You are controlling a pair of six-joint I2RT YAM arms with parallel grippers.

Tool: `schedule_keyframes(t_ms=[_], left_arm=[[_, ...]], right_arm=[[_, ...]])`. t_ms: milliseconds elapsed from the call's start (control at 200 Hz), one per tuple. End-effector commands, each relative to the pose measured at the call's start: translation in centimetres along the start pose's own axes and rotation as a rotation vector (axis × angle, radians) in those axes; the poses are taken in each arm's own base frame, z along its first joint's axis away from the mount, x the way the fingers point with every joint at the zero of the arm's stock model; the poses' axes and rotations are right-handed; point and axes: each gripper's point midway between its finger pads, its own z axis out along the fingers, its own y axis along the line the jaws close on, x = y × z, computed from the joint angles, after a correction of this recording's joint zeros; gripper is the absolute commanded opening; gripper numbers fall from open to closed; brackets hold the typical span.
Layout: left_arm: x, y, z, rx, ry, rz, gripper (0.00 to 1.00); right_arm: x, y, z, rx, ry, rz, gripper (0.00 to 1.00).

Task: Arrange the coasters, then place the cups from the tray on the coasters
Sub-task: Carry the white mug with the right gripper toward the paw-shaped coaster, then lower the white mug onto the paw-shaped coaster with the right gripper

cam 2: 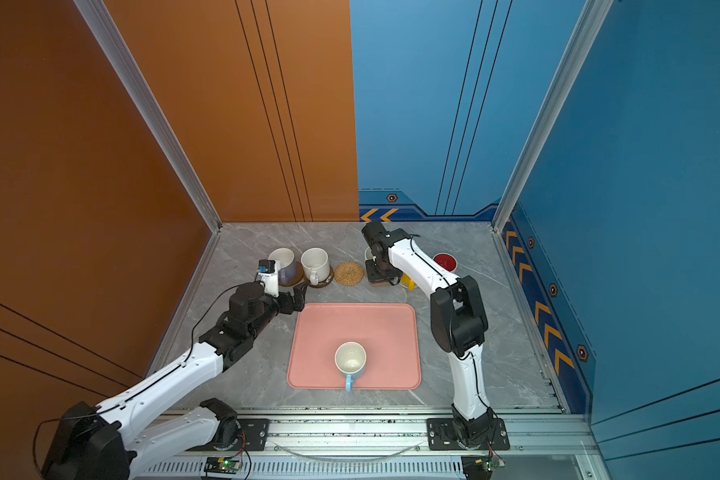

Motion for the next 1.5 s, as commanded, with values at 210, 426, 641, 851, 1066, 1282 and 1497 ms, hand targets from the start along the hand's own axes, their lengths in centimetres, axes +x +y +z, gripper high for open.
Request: schedule_keyframes(t_ms=[210,426,641,851,1066,1282,1497], left_arm=[[0.4,0.6,-0.3,-0.008,0.005,-0.012,0.98],[0.3,0.6,-0.3,-0.004,0.004,-0.013,0.98],[0.2,0.6,-0.3,-0.006,0.003,-0.012,0.98],[0.2,0.7,-0.3,-0.006,0.002,-0.013,0.98],[0.3,0.7,-0.3,-0.009,0.003,-0.013,0.98],[0.3,0.7,-0.3,-0.009,0.003,-0.014,0.98],[0.3,0.8,-0.3,-0.010,0.003,-0.014,0.98]], right_arm=[[-1.5,-0.4,0.7,-0.002,-0.013,0.010,0.00],[-1.5,-0.8,1.4,0.006,0.001,0.018,0.00],[-1.5,-1.3,1.8,0.015,0.006,0.028,0.00],[-1.4,-1.5,2.3,0.026,0.014,0.031,0.00],[-1.4,-1.8,2.6,0.043,0.016,0.032,0.00],[-1.5,-2.0,2.5,0.053,0.012,0.032,0.00],[-1.6,-2.3,2.4,0.061,0.008,0.029,0.00]])
